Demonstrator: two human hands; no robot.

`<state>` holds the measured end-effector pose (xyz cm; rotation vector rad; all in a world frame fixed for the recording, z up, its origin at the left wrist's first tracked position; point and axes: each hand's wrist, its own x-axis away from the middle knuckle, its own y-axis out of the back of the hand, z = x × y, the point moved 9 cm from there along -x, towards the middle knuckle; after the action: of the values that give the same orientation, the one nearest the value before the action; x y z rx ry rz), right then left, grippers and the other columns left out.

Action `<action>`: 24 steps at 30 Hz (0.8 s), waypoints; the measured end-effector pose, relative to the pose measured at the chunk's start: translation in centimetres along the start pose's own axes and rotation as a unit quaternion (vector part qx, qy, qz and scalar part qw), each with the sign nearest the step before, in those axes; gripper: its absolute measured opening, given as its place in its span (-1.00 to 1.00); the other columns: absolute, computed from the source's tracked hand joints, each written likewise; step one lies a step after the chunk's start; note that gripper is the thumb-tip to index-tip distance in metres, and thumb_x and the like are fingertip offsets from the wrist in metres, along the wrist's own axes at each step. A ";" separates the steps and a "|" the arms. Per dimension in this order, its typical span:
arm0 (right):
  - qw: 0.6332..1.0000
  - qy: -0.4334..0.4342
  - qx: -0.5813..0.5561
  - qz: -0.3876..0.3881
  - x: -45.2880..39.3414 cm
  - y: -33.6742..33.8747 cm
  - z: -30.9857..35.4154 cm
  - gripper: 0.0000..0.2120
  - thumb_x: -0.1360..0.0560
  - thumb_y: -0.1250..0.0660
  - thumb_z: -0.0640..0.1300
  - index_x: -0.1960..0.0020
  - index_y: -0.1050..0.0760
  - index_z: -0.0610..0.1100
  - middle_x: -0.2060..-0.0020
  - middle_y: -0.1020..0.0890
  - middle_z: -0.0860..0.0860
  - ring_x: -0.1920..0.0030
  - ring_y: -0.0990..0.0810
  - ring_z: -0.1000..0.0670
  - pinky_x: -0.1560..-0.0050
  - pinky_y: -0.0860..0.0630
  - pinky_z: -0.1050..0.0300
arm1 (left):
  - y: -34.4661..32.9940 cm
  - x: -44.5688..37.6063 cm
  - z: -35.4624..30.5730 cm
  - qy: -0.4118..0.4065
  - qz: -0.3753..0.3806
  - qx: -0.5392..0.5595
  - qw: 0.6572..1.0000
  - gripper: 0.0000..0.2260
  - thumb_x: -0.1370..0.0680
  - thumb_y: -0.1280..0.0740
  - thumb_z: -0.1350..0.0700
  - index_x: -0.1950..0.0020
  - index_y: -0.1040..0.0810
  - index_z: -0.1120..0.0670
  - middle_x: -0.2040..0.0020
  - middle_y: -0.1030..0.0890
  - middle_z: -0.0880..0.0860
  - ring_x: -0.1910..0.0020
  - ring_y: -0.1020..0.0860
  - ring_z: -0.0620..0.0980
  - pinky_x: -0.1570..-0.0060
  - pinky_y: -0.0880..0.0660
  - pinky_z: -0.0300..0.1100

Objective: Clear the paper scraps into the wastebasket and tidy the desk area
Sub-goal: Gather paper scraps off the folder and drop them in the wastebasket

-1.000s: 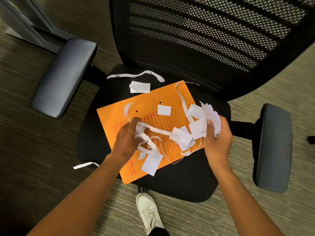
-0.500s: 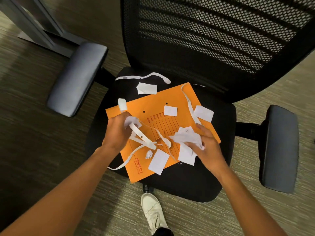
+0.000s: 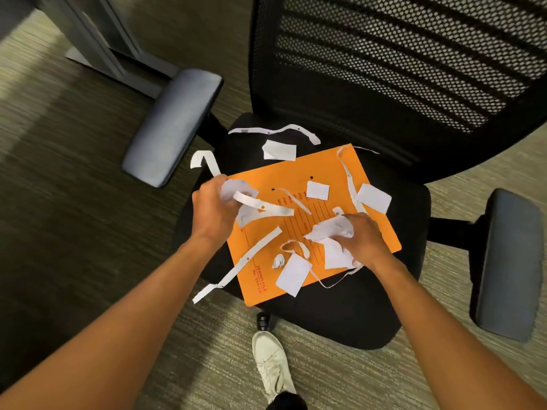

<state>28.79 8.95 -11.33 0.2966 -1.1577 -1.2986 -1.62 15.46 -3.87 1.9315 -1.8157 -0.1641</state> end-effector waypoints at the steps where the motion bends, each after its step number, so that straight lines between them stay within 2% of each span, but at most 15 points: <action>1: 1.000 0.001 -0.014 -0.016 0.1 0.4 0.0 -0.71 -0.48 -0.42 0.00 -0.14 -0.57 -0.11 -0.10 -0.64 -0.08 -0.10 -0.60 -0.12 0.00 -0.42 0.14 | 0.1 0.1 -0.3 0.000 0.000 0.006 1.000 -0.86 -0.44 -0.51 0.17 0.20 -0.58 0.00 0.22 -0.62 -0.06 0.28 -0.61 -0.24 0.39 -0.46 -0.48; 4: 0.992 -0.015 -0.106 -0.066 0.5 2.1 -0.7 -0.81 -0.47 -0.42 -0.05 -0.05 -0.58 -0.09 0.09 -0.64 0.00 0.00 -0.63 -0.08 0.14 -0.44 0.22 | 0.7 0.6 -0.5 0.007 -0.010 0.018 1.000 -0.86 -0.44 -0.51 0.15 0.17 -0.56 0.04 0.23 -0.61 -0.04 0.31 -0.59 -0.29 0.42 -0.45 -0.46; 6: 0.976 -0.040 -0.177 -0.119 1.0 3.9 -1.2 -0.79 -0.45 -0.45 -0.07 -0.06 -0.58 -0.07 0.11 -0.62 0.06 0.03 -0.63 -0.02 0.21 -0.50 0.27 | 1.6 0.9 -0.7 0.013 -0.025 0.010 1.000 -0.87 -0.45 -0.50 0.12 0.13 -0.57 0.08 0.22 -0.62 -0.01 0.29 -0.59 -0.20 0.41 -0.49 -0.42; 9: 0.935 -0.090 -0.282 -0.194 1.8 6.6 -1.7 -0.71 -0.40 -0.51 -0.08 -0.08 -0.60 -0.12 0.06 -0.67 0.02 0.03 -0.66 -0.03 0.08 -0.61 0.06 | 3.4 1.5 -1.0 0.021 -0.052 0.033 0.998 -0.87 -0.46 -0.49 0.10 0.06 -0.61 0.09 0.18 -0.66 0.02 0.20 -0.63 -0.10 0.34 -0.54 -0.41; 10: 0.918 -0.100 -0.326 -0.202 2.1 7.1 -1.6 -0.69 -0.38 -0.53 -0.09 -0.09 -0.60 -0.11 0.06 -0.69 0.01 0.04 -0.68 -0.01 0.07 -0.62 0.05 | 4.0 1.7 -1.0 0.025 -0.057 0.045 0.997 -0.86 -0.46 -0.49 0.10 0.04 -0.62 0.10 0.16 -0.67 0.03 0.17 -0.64 -0.08 0.30 -0.56 -0.38; 12: 0.899 -0.097 -0.375 -0.205 2.7 7.9 -0.4 -0.69 -0.35 -0.55 -0.07 -0.07 -0.60 -0.01 0.09 -0.69 0.10 0.09 -0.68 0.11 0.17 -0.61 0.13 | 5.2 2.3 -0.7 0.040 -0.064 0.062 0.995 -0.82 -0.46 -0.49 0.11 0.00 -0.63 0.14 0.12 -0.68 0.08 0.11 -0.66 -0.01 0.18 -0.63 -0.19; 14: 0.897 -0.095 -0.385 -0.194 3.5 8.0 1.6 -0.70 -0.34 -0.55 -0.03 -0.03 -0.58 0.05 0.12 -0.67 0.15 0.10 -0.66 0.15 0.20 -0.58 0.15 | 6.2 3.2 0.1 0.062 -0.061 0.084 0.993 -0.83 -0.47 -0.49 0.13 -0.02 -0.64 0.12 0.09 -0.70 0.09 0.07 -0.67 0.03 0.09 -0.66 -0.02; 18: 0.895 -0.083 -0.417 -0.138 5.4 5.6 7.2 -0.75 -0.36 -0.53 0.04 0.01 -0.58 0.06 0.15 -0.70 0.11 0.09 -0.68 0.06 0.19 -0.60 0.10 | 8.7 5.7 2.4 0.095 -0.069 0.105 0.987 -0.90 -0.47 -0.49 0.15 0.03 -0.67 0.05 0.11 -0.71 0.07 0.07 -0.68 0.07 0.06 -0.65 0.15; 20: 0.884 -0.053 -0.457 -0.088 6.7 3.2 11.1 -0.72 -0.35 -0.53 0.01 -0.02 -0.61 0.01 0.13 -0.73 0.10 0.10 -0.71 0.04 0.23 -0.62 0.09 | 10.7 7.1 4.0 0.112 -0.077 0.109 0.985 -0.87 -0.47 -0.49 0.14 0.00 -0.67 0.05 0.10 -0.71 0.08 0.06 -0.68 0.08 0.07 -0.64 0.17; 22: 0.879 -0.033 -0.474 -0.046 8.3 0.1 14.8 -0.66 -0.35 -0.54 -0.04 -0.10 -0.62 -0.07 0.06 -0.73 0.03 0.09 -0.72 0.01 0.19 -0.64 0.05 | 13.0 8.7 5.8 0.126 -0.084 0.110 0.982 -0.86 -0.47 -0.49 0.12 -0.02 -0.67 0.08 0.08 -0.71 0.09 0.04 -0.68 0.08 0.06 -0.64 0.17; 24: 0.880 -0.008 -0.474 -0.011 10.0 -3.2 18.3 -0.69 -0.37 -0.53 -0.08 -0.09 -0.63 -0.09 0.03 -0.73 -0.02 0.05 -0.70 -0.02 0.13 -0.62 0.03 | 15.4 10.6 8.0 0.148 -0.103 0.100 0.979 -0.89 -0.48 -0.48 0.13 0.01 -0.66 0.07 0.10 -0.70 0.07 0.06 -0.68 0.06 0.06 -0.65 0.15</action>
<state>10.78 6.92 -0.44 -0.4296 -0.4160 -1.7270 -17.67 3.06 -1.97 2.1489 -1.4840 0.2371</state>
